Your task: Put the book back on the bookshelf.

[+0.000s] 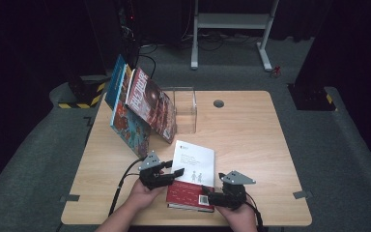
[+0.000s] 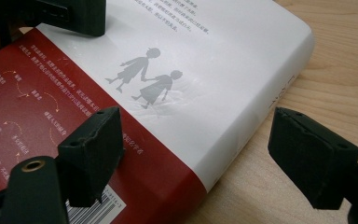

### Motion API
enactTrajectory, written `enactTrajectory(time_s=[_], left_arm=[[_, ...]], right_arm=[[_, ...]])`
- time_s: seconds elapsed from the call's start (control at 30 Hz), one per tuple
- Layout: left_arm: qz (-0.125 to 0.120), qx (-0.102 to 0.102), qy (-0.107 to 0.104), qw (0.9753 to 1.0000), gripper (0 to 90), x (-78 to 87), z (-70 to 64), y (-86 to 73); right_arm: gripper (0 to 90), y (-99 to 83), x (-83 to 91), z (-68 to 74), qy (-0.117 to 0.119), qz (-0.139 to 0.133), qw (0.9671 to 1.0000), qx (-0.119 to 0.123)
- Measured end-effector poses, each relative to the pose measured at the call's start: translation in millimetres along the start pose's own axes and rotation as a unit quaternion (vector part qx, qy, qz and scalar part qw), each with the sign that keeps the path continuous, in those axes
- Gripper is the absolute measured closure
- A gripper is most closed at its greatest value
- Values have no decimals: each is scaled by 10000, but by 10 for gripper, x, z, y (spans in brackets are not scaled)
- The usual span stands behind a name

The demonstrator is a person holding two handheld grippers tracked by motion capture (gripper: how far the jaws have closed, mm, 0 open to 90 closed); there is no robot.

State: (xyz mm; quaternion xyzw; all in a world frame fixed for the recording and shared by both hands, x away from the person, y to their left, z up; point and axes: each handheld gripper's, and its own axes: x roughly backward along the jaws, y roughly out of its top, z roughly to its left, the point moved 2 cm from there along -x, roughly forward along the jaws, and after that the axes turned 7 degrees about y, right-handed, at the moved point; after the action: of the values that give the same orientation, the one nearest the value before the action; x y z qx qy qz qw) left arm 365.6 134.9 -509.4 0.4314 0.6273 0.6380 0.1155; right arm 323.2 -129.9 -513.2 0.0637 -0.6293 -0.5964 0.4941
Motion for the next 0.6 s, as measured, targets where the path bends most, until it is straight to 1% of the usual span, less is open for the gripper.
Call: enactTrajectory(time_s=[0.13,0.33,0.5,0.6], left_arm=[[-154,-134,30,9998,488,23,-29,11],[-258,-296,73,9992,488,60,-66,29],[-352,-468,115,9982,489,89,-100,51],[-395,-529,128,9977,489,101,-119,57]], right_arm=[[177,1,2,0,-3,-6,10000,-6],[177,4,8,4,-19,-19,10000,-51],[177,5,13,10,-21,-38,10000,-89],[176,8,14,-3,-21,-69,10000,-36]])
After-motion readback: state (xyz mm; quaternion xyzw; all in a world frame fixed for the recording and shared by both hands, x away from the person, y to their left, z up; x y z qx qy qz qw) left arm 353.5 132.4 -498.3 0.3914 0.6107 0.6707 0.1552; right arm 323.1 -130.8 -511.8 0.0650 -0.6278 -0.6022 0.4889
